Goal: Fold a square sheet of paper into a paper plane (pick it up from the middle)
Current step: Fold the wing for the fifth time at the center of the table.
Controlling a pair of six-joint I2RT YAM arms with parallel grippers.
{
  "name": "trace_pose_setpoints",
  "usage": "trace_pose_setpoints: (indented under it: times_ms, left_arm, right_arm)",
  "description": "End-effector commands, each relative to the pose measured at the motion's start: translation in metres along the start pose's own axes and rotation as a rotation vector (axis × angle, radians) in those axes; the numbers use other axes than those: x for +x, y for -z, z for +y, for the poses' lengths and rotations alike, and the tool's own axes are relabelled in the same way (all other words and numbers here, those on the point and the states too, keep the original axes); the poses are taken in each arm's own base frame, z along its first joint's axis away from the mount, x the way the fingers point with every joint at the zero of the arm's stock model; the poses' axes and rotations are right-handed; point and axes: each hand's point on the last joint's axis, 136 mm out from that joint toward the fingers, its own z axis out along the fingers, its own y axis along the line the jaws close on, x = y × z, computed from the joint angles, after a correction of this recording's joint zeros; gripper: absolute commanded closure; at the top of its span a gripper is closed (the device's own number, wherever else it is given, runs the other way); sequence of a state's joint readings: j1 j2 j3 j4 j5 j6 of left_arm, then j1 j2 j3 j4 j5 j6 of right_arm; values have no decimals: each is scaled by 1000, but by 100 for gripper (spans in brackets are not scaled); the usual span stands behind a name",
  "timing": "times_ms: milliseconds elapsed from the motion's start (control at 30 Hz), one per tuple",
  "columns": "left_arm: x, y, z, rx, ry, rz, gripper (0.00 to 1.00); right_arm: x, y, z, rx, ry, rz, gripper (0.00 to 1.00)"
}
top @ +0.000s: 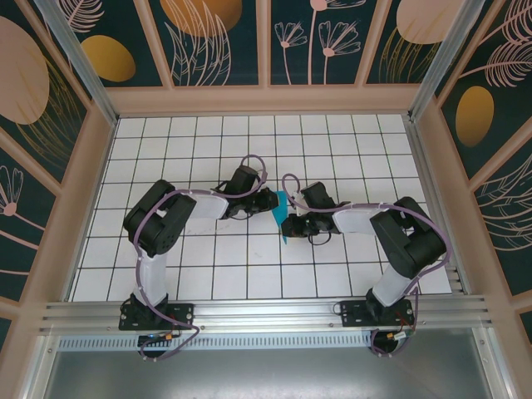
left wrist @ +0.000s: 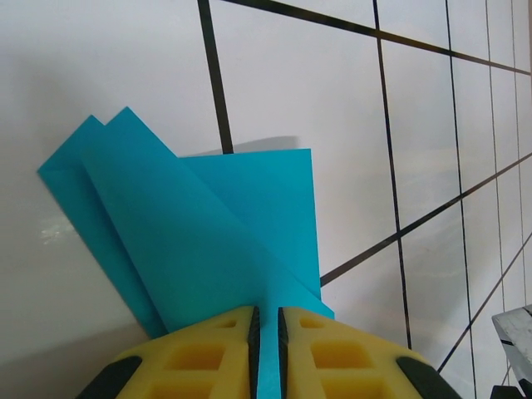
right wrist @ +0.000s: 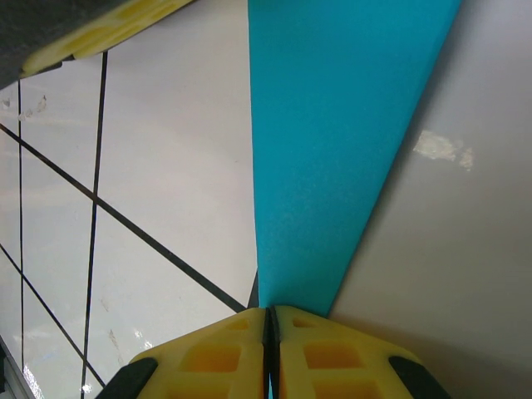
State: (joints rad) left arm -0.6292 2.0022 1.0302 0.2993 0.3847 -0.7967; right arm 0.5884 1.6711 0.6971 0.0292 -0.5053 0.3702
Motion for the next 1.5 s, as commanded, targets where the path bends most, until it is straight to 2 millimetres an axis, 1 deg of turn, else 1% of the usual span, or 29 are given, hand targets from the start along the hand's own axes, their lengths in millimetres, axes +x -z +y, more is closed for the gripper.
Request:
trace_pose_setpoints:
  times_ms: [0,167,267,500,667,767,833,933,1000,1100,1167,1200,1267,1300,1333,1467]
  left_arm:
    - [-5,-5,13,-63,-4,-11,83]
    - [-4,-7,30,-128,-10,-7,83]
    - [-8,-6,45,-187,-20,-16,83]
    - [-35,2,76,-271,-14,-60,84]
    - [-51,-1,87,-292,-7,-77,84]
    - [-60,-3,89,-294,-11,-84,84]
    - [-67,-2,84,-286,-24,-92,84]
    - [-83,9,62,-245,-54,-122,84]
    - [-93,24,40,-203,-72,-158,83]
    - [-98,49,14,-136,-71,-208,83]
    - [-91,61,-2,-60,-59,-217,83]
    - [-85,64,-10,-5,-43,-220,84]
    - [-67,66,-22,79,-21,-198,86]
    - [-62,66,-32,115,-25,-193,86]
    - [-47,63,-28,111,-18,-170,86]
    - [-15,56,-39,143,-10,-119,88]
  right_arm:
    - [45,-8,-31,97,-66,152,87]
    - [51,-6,-35,117,-64,172,87]
    - [56,-6,-37,121,-68,186,87]
    - [63,-5,-43,139,-70,202,86]
    - [63,-5,-45,142,-75,202,86]
    - [62,-5,-44,140,-75,200,86]
    - [60,-5,-43,138,-75,196,86]
    - [57,-4,-41,136,-73,190,86]
    - [56,-4,-41,135,-71,187,86]
    - [57,-5,-42,137,-71,191,86]
    - [58,-6,-42,138,-74,193,86]
    - [59,-6,-43,138,-74,194,86]
    - [59,-6,-44,139,-77,194,86]
    - [59,-7,-43,138,-76,195,86]
    - [58,-6,-43,139,-77,194,86]
    - [57,-7,-43,135,-75,191,87]
